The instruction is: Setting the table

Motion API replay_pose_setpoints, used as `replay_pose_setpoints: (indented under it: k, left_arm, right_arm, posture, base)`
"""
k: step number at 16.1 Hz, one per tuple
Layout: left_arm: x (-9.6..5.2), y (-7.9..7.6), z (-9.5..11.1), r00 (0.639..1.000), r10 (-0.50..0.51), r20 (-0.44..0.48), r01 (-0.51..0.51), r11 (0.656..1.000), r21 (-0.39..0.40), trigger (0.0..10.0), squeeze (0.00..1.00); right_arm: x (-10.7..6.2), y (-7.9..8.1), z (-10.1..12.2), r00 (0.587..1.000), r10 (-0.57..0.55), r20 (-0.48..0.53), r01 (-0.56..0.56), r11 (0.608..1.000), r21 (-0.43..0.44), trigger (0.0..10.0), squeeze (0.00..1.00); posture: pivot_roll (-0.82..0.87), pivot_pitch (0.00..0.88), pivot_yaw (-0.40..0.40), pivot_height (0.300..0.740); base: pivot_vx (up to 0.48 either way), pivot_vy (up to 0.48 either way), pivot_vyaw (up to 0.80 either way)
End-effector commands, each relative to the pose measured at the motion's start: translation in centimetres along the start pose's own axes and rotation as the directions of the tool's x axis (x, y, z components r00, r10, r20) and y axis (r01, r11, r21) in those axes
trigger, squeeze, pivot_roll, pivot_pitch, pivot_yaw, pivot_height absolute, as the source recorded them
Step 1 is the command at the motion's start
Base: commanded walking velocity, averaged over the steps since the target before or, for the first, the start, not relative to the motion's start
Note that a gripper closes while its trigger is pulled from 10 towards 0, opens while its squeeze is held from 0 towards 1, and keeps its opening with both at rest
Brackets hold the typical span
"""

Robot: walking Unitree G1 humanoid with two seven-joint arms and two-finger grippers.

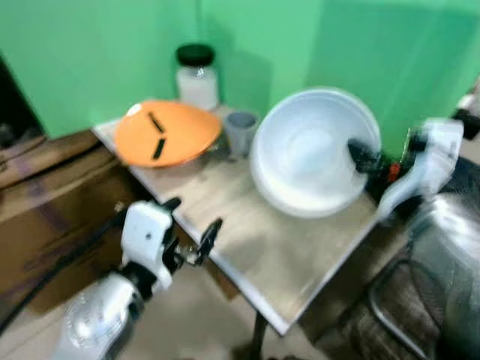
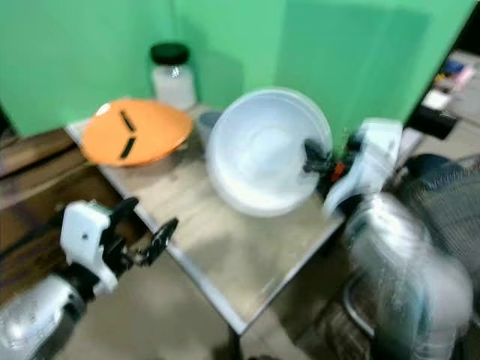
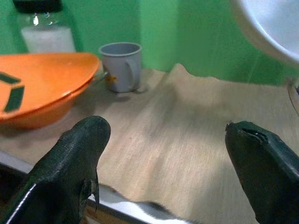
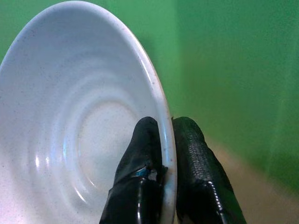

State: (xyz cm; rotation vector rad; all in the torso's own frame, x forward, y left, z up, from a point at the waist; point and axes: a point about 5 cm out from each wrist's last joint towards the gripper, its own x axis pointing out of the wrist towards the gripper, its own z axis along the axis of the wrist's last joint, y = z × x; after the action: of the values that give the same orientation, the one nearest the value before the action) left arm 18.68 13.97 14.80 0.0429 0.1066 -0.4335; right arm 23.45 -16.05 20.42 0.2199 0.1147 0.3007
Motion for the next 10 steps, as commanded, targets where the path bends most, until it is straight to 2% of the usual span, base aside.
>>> replay_pose_setpoints:
  k: [1, 2, 3, 5, 6, 10]
  left_arm:
    - [0.2, -0.5, 0.2, 1.0, -0.008, 0.005, 0.008, 1.0, 0.014, 10.0, 0.41]
    - [0.6, -0.5, 0.3, 1.0, -0.007, 0.016, 0.006, 1.0, 0.029, 10.0, 0.4]
    - [1.1, 0.0, 0.5, 0.999, 0.024, 0.035, -0.027, 0.997, 0.07, 10.0, 0.41]
    - [1.4, 0.6, 0.6, 0.996, 0.073, 0.054, -0.079, 0.991, 0.109, 10.0, 0.41]
    - [1.3, 0.5, 0.8, 0.994, 0.09, 0.069, -0.096, 0.991, 0.097, 10.0, 0.41]
    - [0.7, 0.1, 0.8, 0.984, 0.146, 0.104, -0.155, 0.984, 0.084, 10.0, 0.41]
  right_arm:
    - [0.2, 0.3, 0.0, 1.0, 0.006, 0.01, -0.006, 1.0, -0.021, 10.0, 0.0]
    - [0.2, 0.6, -0.1, 0.999, 0.019, 0.027, -0.018, 0.999, -0.049, 10.0, 0.0]
    - [0.0, 0.6, 0.0, 0.998, 0.027, 0.056, -0.025, 0.999, -0.041, 10.0, 0.0]
    - [-0.1, 0.0, -0.1, 0.997, 0.002, 0.082, 0.003, 0.998, -0.069, 10.0, 0.0]
    - [-0.3, 0.0, -0.1, 0.995, 0.007, 0.097, 0.004, 0.993, -0.115, 10.0, 0.0]
    - [0.0, -0.4, -0.5, 0.991, -0.053, 0.125, 0.071, 0.987, -0.142, 10.0, 0.0]
  posture:
    - [0.02, 0.0, 0.009, 0.74]
    - [0.02, 0.0, 0.007, 0.74]
    - [0.02, 0.0, -0.003, 0.74]
    - [0.02, 0.0, -0.004, 0.74]
    - [0.02, 0.0, -0.011, 0.74]
    - [0.04, 0.0, -0.052, 0.74]
  base:
    - [0.0, 0.0, -0.79]
    - [0.0, 0.0, -0.78]
    - [0.0, 0.0, -0.78]
    - [0.0, 0.0, -0.79]
    - [0.0, 0.0, -0.79]
    - [0.0, 0.0, -0.8]
